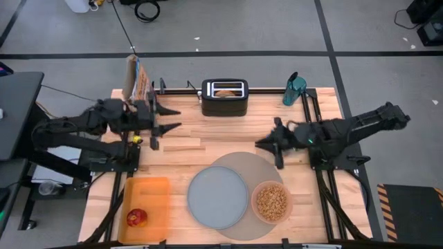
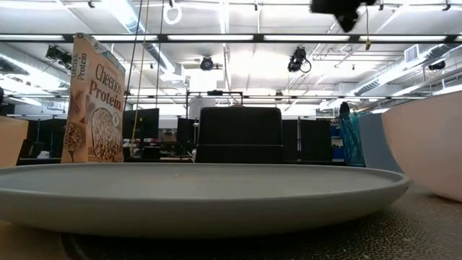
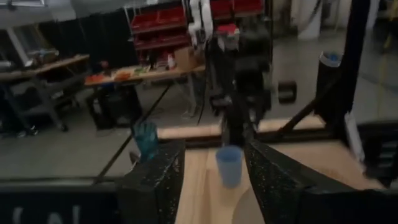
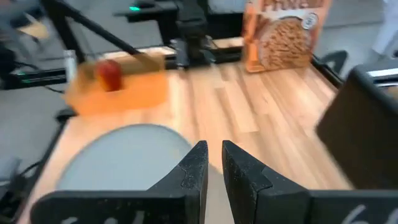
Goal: Arrange a breakfast setting
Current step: Put the toasted bread on the blue plate
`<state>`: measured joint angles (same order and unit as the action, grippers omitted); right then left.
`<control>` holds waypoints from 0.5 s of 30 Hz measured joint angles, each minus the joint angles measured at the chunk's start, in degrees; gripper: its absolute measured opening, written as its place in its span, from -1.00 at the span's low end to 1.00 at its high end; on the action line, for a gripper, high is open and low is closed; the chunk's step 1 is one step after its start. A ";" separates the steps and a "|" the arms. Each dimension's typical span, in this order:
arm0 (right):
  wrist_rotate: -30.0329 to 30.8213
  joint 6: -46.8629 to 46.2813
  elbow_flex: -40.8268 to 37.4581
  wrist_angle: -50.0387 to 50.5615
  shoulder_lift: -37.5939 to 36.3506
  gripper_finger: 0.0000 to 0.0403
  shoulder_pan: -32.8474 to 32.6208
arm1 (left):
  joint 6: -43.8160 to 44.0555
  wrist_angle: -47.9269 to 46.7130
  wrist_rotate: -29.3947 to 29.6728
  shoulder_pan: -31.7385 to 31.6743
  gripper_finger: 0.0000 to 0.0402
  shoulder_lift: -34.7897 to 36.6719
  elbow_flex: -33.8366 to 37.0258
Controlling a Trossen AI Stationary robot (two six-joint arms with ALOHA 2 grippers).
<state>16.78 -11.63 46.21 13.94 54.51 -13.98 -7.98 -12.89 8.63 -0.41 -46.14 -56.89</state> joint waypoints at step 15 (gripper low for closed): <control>-24.99 18.53 25.17 11.32 20.50 -0.60 28.68 | 1.03 5.10 8.75 11.11 -0.23 -2.61 9.85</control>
<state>-8.22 6.90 71.39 25.26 75.00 14.70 -6.94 -7.79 17.39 10.70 -48.75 -47.04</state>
